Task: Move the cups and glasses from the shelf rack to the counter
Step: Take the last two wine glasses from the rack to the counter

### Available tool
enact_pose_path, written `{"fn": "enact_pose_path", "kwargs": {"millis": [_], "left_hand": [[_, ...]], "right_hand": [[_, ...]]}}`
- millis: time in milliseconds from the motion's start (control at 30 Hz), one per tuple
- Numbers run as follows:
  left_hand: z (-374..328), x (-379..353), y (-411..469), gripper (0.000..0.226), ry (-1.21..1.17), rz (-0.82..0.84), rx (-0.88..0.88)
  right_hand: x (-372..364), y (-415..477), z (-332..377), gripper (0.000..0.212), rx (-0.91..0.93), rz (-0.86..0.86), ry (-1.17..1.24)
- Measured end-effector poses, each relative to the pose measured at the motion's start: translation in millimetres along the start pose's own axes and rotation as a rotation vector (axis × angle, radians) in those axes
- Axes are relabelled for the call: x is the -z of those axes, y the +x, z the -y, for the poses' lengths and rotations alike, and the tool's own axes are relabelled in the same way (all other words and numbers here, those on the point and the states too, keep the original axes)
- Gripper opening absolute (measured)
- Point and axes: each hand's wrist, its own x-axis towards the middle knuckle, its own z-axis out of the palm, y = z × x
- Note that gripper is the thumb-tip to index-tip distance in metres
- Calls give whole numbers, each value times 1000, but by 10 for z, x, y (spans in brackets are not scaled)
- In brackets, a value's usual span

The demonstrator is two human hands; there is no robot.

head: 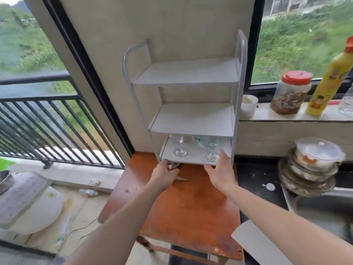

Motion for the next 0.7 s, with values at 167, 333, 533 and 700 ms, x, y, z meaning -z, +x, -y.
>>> {"fn": "enact_pose_path", "kwargs": {"millis": [167,333,533,700], "left_hand": [[-132,-65,669,72,-134,-28,56],[-251,-151,1140,60,-343,-85,35],[-205,-130,1303,20,-426,-86,-21],[-81,-61,1138,36,-416,-54,-94]], "right_hand": [[-243,461,3,63,-90,-126,270],[-372,745,-40,25,-108,-192,429],[-383,717,-26,33,-81,-183,443],[-373,467,-25,30,-74,-200,399]]}}
